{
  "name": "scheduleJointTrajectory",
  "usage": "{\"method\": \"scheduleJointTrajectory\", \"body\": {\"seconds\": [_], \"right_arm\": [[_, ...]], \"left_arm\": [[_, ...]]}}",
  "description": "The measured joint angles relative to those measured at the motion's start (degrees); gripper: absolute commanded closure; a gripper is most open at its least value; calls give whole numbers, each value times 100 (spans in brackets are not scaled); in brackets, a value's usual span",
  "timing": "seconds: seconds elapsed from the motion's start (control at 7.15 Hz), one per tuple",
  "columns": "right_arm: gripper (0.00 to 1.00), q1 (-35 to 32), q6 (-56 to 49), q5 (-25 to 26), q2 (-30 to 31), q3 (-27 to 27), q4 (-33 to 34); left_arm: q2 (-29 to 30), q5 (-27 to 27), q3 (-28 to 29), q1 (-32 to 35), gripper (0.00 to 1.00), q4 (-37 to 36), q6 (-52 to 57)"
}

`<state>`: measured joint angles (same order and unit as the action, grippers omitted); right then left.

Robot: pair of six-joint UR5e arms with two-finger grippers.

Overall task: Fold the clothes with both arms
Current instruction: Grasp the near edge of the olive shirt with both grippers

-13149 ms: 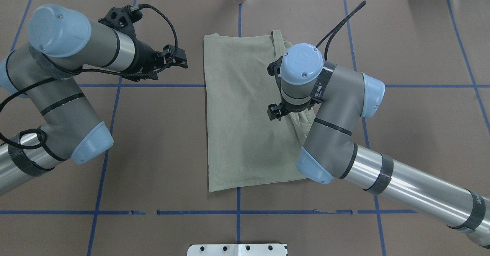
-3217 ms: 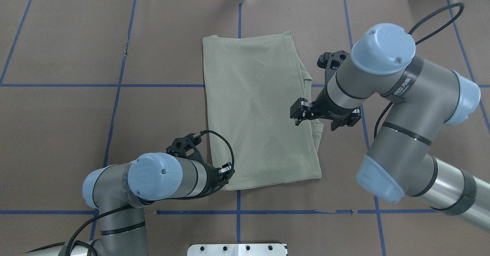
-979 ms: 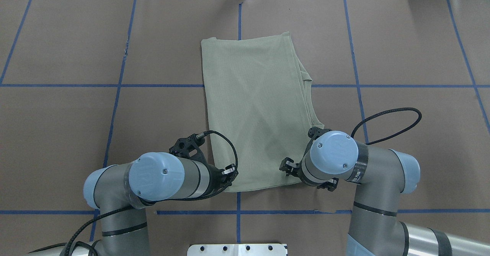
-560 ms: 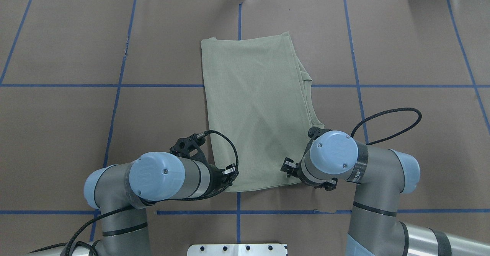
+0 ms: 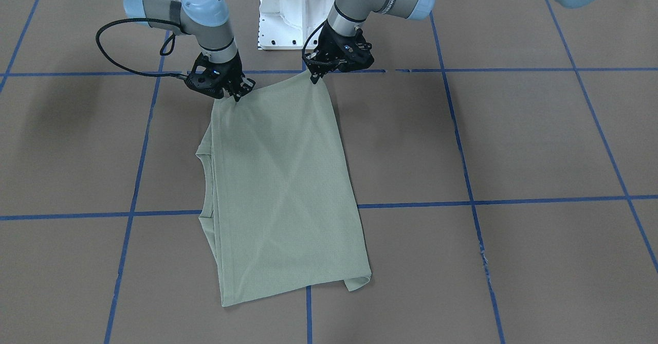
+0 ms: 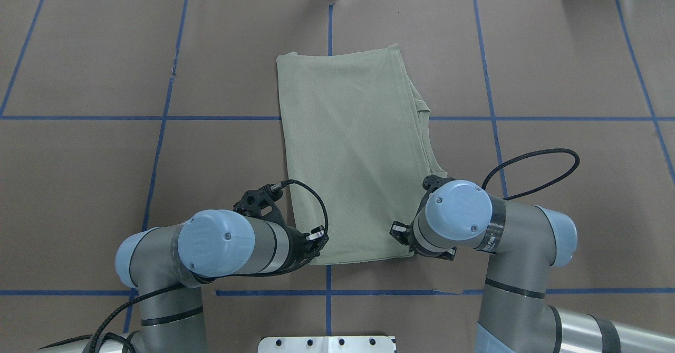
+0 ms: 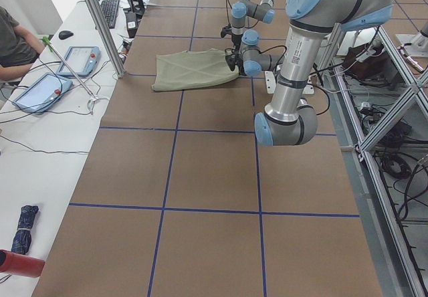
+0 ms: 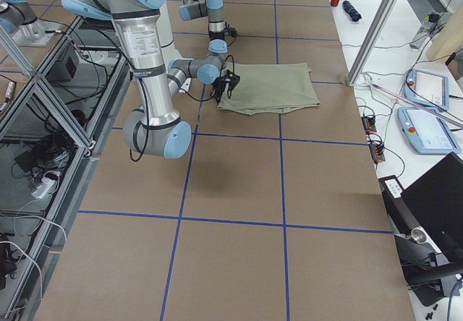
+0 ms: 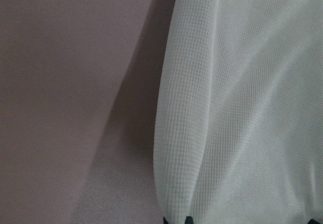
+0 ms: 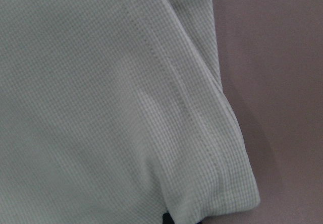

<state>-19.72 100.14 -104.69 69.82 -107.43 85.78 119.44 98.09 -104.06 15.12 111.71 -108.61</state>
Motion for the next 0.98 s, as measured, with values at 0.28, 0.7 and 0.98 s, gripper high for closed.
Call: {"method": "scheduleJointTrajectory", "body": {"seconds": [0.28, 0.7, 0.98], "right_arm": [[100, -1, 210, 23, -33, -29, -21], [100, -27, 502, -18, -86, -211, -46], [100, -60, 514, -414, 7, -664, -1]], "left_arm": [[2, 0, -7, 0, 100, 0, -2], [-139, 0, -362, -2, 100, -87, 5], [-233, 0, -936, -86, 100, -632, 6]]}}
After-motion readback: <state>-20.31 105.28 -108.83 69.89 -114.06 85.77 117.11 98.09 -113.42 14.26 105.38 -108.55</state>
